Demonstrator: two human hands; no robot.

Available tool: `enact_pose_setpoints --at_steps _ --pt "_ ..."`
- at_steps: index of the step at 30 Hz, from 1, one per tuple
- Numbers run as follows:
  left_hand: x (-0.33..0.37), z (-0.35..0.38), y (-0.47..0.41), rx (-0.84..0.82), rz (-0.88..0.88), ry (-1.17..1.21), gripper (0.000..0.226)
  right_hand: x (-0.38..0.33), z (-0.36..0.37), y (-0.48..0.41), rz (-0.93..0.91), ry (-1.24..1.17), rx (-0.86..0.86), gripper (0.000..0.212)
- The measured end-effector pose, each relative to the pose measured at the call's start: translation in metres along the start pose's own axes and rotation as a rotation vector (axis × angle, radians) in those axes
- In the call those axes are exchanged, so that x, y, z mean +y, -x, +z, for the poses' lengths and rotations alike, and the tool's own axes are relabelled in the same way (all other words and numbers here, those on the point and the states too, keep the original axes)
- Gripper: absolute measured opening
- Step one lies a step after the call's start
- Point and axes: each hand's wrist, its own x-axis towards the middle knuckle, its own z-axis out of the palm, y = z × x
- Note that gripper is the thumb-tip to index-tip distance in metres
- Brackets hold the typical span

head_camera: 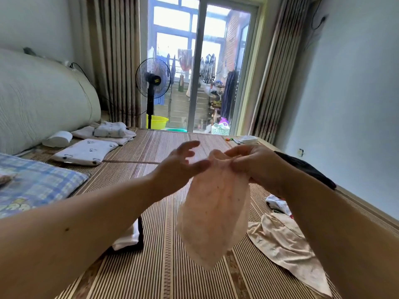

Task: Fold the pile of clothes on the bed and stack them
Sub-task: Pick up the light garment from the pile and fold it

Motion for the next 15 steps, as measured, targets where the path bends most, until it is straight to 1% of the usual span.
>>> enact_pose_setpoints --at_steps 1,2,3,4,5,6,7,8,10,11,13,15 --pt "-0.009 0.003 0.001 -0.122 -0.056 -0.005 0.079 0.001 0.000 0.002 -0.002 0.026 0.003 0.016" --pt "-0.017 0.007 0.002 -0.233 -0.103 -0.002 0.075 0.001 0.000 0.004 -0.004 0.048 0.006 0.018" --pt "-0.025 0.012 0.002 -0.307 -0.129 0.024 0.057 0.001 -0.002 0.006 -0.010 0.071 0.005 0.022" --pt "-0.031 0.017 0.003 -0.322 -0.144 0.078 0.035 0.003 -0.004 0.008 -0.005 0.084 0.002 0.029" --pt "-0.035 0.022 0.003 -0.310 -0.172 0.167 0.023 0.006 -0.006 0.008 0.022 0.088 0.005 0.038" --pt "-0.039 0.026 0.004 -0.303 -0.198 0.262 0.022 0.010 -0.010 0.009 0.078 0.091 0.010 0.048" --pt "-0.042 0.030 0.003 -0.303 -0.222 0.354 0.030 0.016 -0.013 0.011 0.161 0.101 0.004 0.055" --pt "-0.046 0.032 0.001 -0.311 -0.231 0.424 0.037 0.024 -0.013 0.013 0.258 0.122 -0.029 0.053" --pt "-0.052 0.035 -0.002 -0.313 -0.252 0.513 0.045 0.045 -0.007 0.019 0.415 0.170 -0.097 0.038" --pt "-0.055 0.034 -0.004 -0.310 -0.272 0.531 0.046 0.057 -0.003 0.020 0.440 0.142 -0.063 0.031" --pt "-0.063 0.028 -0.009 -0.327 -0.304 0.512 0.041 0.078 0.002 0.018 0.415 -0.052 0.042 0.022" --pt "-0.076 0.021 -0.018 -0.327 -0.306 0.385 0.028 0.091 0.007 0.011 0.360 -0.255 0.102 0.013"
